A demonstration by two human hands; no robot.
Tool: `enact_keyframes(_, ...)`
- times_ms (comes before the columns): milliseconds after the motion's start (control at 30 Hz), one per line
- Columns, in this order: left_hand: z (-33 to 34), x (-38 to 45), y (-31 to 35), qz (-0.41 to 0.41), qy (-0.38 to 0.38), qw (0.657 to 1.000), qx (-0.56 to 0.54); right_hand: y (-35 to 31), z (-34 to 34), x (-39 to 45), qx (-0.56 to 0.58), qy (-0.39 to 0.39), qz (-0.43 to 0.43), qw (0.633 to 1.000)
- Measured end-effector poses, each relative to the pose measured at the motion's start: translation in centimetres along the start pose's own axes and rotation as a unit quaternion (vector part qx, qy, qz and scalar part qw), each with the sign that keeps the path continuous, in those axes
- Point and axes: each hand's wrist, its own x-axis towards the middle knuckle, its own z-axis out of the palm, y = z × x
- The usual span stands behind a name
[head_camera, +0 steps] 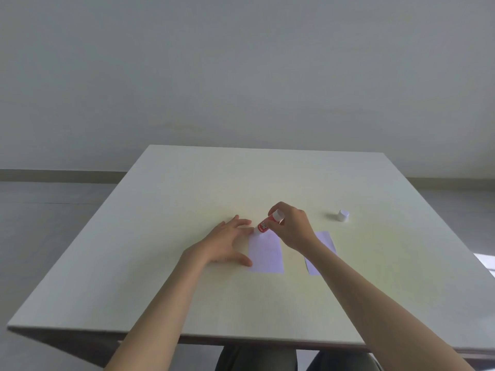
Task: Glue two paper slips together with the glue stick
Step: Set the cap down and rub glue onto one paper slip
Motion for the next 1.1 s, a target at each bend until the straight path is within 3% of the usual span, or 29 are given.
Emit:
enact_keyframes(700,0.0,0.0,0.0,0.001,-0.011,1.0,0.006,1.7,-3.7,0.2,-0.082,-0.01,0.009,0.997)
enact_keyframes(933,0.0,0.2,0.0,-0.007,-0.02,1.0,0.012,-0.1,-2.9,-0.4,-0.087,0.017,-0.035,0.995)
enact_keyframes(1100,0.0,0.1,0.0,-0.004,-0.017,1.0,0.007,-2.8,-0.3,-1.1,-0.119,-0.026,-0.091,0.988)
